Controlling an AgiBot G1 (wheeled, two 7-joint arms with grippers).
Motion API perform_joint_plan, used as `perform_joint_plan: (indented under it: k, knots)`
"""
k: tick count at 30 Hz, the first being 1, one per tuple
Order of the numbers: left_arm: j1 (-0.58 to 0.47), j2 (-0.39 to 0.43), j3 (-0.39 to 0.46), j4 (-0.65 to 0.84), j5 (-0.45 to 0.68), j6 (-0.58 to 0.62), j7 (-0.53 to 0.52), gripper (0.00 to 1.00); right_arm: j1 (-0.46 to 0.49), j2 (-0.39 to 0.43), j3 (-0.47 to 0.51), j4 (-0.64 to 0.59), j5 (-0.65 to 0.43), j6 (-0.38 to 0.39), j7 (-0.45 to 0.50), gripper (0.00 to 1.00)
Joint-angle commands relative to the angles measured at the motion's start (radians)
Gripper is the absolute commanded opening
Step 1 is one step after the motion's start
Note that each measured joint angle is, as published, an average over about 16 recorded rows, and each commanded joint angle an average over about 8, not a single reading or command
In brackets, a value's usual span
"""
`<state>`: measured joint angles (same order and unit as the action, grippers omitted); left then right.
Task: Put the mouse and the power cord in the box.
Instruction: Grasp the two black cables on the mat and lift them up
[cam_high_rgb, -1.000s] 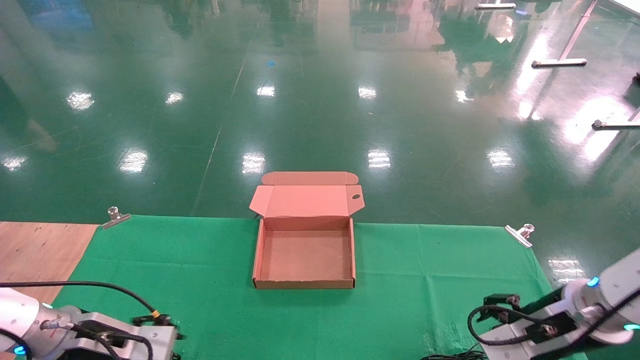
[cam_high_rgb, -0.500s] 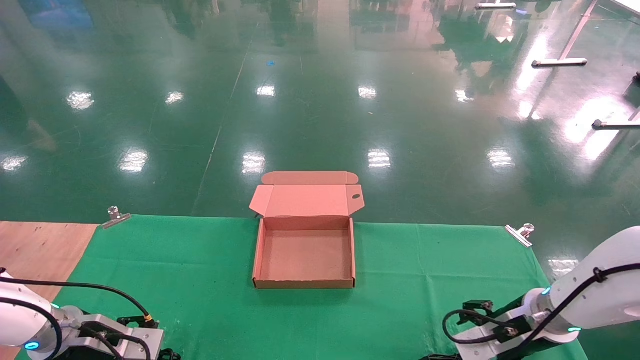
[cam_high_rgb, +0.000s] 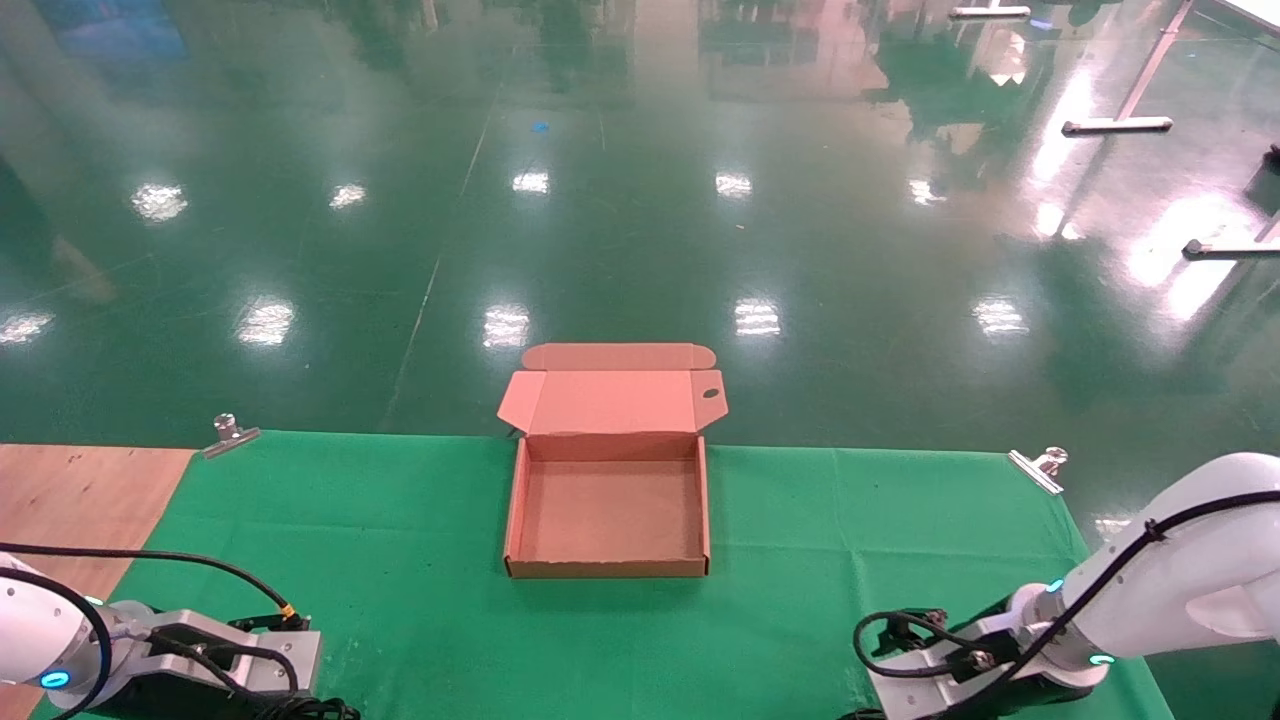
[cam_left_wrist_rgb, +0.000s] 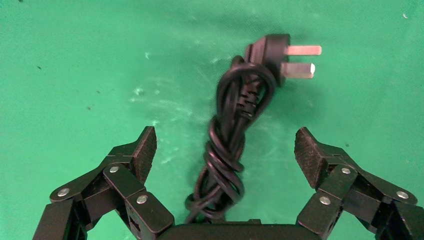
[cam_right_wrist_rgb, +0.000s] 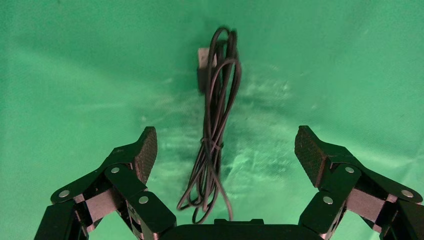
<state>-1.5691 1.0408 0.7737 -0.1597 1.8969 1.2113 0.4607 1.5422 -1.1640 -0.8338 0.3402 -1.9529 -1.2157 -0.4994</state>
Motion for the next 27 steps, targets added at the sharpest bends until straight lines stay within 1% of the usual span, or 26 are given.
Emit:
perform_joint_plan:
  k: [1, 3, 14, 27]
  knots:
    - [-0.005, 0.002, -0.003, 0.022, -0.005, 0.000, 0.012, 0.24, 0.008, -0.008, 0.003, -0.036, 0.005, 0.005, -0.021, 0.00]
    - [-0.009, 0.005, -0.003, 0.034, -0.004, 0.000, 0.024, 0.00, 0.014, -0.014, 0.004, -0.060, 0.008, 0.007, -0.036, 0.00]
    - [-0.034, 0.014, 0.000, 0.086, 0.000, 0.005, 0.062, 0.00, 0.042, -0.034, 0.006, -0.152, 0.012, 0.009, -0.092, 0.00]
    - [-0.046, 0.007, -0.003, 0.122, -0.004, 0.009, 0.089, 0.00, 0.056, -0.054, 0.008, -0.212, 0.017, 0.005, -0.129, 0.00]
